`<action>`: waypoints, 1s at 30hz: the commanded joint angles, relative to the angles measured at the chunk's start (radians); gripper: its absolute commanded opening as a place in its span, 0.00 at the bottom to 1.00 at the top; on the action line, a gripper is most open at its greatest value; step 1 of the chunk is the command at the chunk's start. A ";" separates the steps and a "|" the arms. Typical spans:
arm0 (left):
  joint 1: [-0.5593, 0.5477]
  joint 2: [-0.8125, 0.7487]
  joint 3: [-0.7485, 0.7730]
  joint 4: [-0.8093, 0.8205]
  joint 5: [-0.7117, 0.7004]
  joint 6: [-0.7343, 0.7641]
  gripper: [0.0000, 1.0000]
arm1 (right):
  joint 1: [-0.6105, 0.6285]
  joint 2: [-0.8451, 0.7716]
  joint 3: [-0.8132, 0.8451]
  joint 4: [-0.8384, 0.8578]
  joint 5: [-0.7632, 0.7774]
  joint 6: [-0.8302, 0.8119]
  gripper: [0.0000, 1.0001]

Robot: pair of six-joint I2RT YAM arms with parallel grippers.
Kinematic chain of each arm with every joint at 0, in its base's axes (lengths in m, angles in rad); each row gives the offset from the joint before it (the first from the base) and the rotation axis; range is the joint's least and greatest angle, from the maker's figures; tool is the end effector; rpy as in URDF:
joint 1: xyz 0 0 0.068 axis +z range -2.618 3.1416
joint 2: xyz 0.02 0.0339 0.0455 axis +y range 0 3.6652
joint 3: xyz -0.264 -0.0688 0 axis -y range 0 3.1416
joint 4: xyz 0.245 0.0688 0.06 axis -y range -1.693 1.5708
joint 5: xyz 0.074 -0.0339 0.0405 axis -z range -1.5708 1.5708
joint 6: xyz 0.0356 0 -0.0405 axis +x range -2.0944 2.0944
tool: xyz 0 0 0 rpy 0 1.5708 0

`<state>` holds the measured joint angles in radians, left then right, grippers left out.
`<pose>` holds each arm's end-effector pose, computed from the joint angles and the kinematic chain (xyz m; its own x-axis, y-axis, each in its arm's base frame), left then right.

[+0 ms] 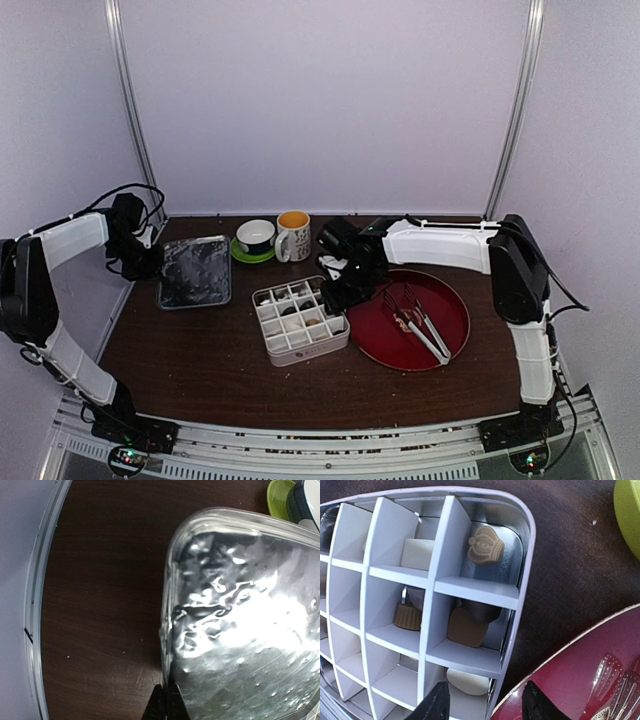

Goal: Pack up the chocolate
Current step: Pick up the box lid from the corner of the board, then pick up the packed packing box from the center of the board.

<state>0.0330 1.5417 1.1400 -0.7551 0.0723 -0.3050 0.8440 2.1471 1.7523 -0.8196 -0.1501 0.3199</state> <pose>0.3052 0.0075 0.2366 -0.8716 -0.3284 -0.3638 -0.2785 0.9427 -0.1839 0.2958 0.3407 0.1937 -0.8344 -0.4705 -0.2871 -0.5385 0.8069 0.2427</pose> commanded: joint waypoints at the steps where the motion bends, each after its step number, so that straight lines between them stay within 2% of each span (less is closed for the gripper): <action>1: 0.007 -0.016 0.003 0.015 0.016 0.009 0.00 | -0.008 -0.052 -0.059 0.090 0.001 0.001 0.48; 7: 0.006 -0.002 0.006 0.014 0.017 0.010 0.00 | -0.019 0.006 0.005 -0.010 0.028 0.007 0.29; 12: 0.007 -0.005 0.009 0.006 0.008 0.013 0.00 | -0.012 0.001 -0.016 -0.008 0.023 -0.022 0.07; 14: 0.006 -0.014 0.005 0.004 0.005 0.014 0.00 | -0.001 -0.022 -0.042 0.013 0.020 -0.055 0.02; 20: 0.007 -0.043 -0.003 0.001 -0.011 0.029 0.00 | 0.051 -0.148 -0.155 0.112 0.082 -0.150 0.00; 30: 0.007 -0.101 -0.044 0.008 -0.024 0.026 0.00 | 0.112 -0.338 -0.263 0.287 0.095 -0.313 0.00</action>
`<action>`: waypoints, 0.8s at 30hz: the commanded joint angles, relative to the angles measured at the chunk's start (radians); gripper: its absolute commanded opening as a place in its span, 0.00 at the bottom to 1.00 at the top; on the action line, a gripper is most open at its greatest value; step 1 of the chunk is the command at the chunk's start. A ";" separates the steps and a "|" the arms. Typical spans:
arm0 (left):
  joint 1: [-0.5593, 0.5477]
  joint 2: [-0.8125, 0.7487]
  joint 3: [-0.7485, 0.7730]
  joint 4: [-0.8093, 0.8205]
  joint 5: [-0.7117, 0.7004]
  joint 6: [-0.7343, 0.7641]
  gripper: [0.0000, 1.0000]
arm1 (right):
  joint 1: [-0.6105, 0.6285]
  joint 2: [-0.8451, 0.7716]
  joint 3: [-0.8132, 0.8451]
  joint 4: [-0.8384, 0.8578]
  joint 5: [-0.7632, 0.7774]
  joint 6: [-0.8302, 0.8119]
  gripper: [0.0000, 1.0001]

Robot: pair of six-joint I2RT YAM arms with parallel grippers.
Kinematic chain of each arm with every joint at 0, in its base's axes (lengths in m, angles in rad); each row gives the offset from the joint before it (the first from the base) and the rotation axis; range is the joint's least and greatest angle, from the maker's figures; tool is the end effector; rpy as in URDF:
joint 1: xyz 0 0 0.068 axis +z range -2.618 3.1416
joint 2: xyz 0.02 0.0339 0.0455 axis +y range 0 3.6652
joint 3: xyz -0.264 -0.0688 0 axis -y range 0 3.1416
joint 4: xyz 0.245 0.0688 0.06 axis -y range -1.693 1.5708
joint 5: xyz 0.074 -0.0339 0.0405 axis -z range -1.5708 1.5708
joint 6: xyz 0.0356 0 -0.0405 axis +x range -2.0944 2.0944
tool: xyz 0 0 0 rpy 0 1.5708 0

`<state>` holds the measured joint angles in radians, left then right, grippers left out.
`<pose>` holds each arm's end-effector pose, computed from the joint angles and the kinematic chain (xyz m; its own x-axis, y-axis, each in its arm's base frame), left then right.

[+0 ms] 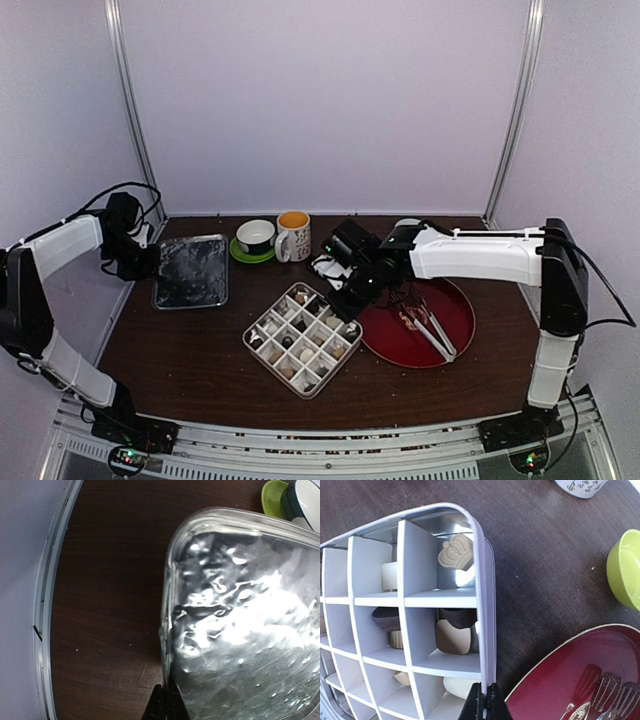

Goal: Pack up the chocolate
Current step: Pick up the packed packing box from the center of the board, then place the packed packing box at the center of the board.

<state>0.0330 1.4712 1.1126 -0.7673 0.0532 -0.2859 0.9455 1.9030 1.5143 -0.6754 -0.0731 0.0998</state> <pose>0.2913 0.0077 0.2475 -0.8627 -0.3103 -0.3994 -0.2641 0.9499 -0.1674 0.2371 0.3329 0.2300 -0.5919 -0.6501 -0.4765 -0.7743 0.6229 0.1119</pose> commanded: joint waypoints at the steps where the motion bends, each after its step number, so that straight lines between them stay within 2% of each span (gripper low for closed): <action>1: 0.007 -0.031 -0.017 0.019 -0.003 0.007 0.00 | 0.016 -0.104 -0.031 0.150 0.020 -0.115 0.00; 7: 0.007 -0.022 -0.016 0.029 0.011 0.006 0.00 | 0.057 -0.171 -0.092 0.249 0.110 -0.261 0.00; 12: 0.006 -0.002 -0.012 0.033 0.015 0.007 0.00 | 0.098 -0.148 -0.041 0.190 0.297 -0.339 0.00; 24: 0.006 0.017 0.008 0.021 0.013 0.013 0.00 | 0.112 -0.092 -0.011 0.188 0.302 -0.327 0.00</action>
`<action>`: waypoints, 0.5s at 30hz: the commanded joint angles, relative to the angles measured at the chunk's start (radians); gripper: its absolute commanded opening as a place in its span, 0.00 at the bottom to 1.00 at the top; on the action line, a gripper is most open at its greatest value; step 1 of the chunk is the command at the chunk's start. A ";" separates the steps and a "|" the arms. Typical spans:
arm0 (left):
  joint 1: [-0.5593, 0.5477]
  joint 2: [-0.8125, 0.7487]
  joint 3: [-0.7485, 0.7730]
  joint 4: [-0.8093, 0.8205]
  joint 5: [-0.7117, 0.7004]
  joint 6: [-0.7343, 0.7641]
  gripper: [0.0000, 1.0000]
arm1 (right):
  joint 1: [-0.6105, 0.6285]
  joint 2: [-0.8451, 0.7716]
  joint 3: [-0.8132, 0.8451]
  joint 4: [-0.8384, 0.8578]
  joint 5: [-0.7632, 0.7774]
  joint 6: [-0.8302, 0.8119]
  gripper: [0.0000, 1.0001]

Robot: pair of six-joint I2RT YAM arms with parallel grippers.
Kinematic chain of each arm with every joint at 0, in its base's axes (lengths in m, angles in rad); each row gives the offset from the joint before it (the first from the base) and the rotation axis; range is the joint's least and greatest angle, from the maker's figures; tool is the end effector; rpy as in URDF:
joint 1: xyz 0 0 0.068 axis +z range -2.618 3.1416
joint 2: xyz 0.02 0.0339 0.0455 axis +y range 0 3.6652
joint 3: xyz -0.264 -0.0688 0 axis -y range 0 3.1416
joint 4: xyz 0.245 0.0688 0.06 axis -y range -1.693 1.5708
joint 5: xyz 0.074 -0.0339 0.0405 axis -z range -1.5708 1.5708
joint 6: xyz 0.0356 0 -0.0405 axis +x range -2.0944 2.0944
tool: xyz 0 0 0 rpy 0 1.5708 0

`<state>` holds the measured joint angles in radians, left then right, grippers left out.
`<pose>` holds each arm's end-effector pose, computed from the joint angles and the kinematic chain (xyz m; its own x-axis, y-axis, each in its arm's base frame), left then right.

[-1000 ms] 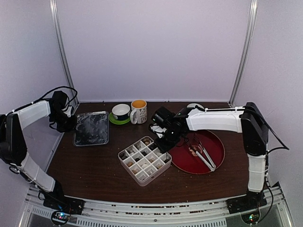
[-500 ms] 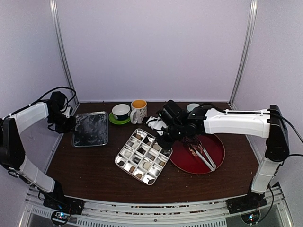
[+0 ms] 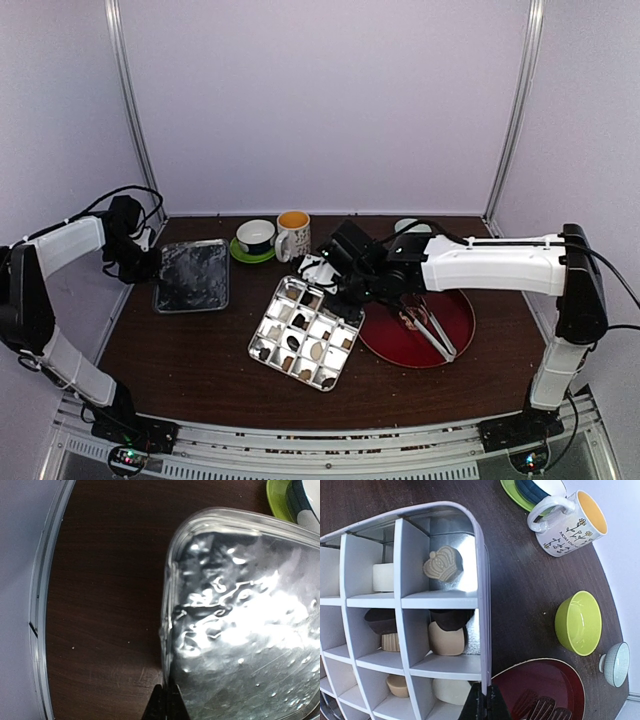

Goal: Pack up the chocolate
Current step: Place the packed packing box at the center of the board.

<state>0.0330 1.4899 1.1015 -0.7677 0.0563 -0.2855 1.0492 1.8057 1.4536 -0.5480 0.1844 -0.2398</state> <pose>0.2922 0.0076 0.2391 -0.8748 -0.3102 -0.3721 -0.2675 0.9497 -0.1629 0.2049 0.3434 0.2567 -0.1902 -0.7996 -0.5696 -0.8655 0.4105 -0.2871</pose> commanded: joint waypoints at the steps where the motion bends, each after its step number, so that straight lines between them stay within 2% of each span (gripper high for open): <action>1: 0.006 -0.003 0.019 0.021 0.011 0.012 0.00 | 0.009 0.010 0.050 0.063 0.050 0.018 0.00; 6: 0.007 -0.011 0.020 0.016 0.008 0.012 0.00 | 0.010 0.025 0.062 0.047 0.058 0.014 0.00; 10: 0.006 -0.018 0.020 0.017 0.002 0.008 0.00 | 0.027 0.025 0.056 0.048 0.140 0.009 0.00; 15: 0.005 -0.015 0.030 0.017 0.002 0.005 0.00 | 0.038 0.004 0.030 0.102 0.159 -0.001 0.00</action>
<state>0.0330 1.4895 1.1015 -0.7685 0.0559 -0.2848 1.0771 1.8339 1.4693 -0.5465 0.2802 -0.2398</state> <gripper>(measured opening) 0.008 0.031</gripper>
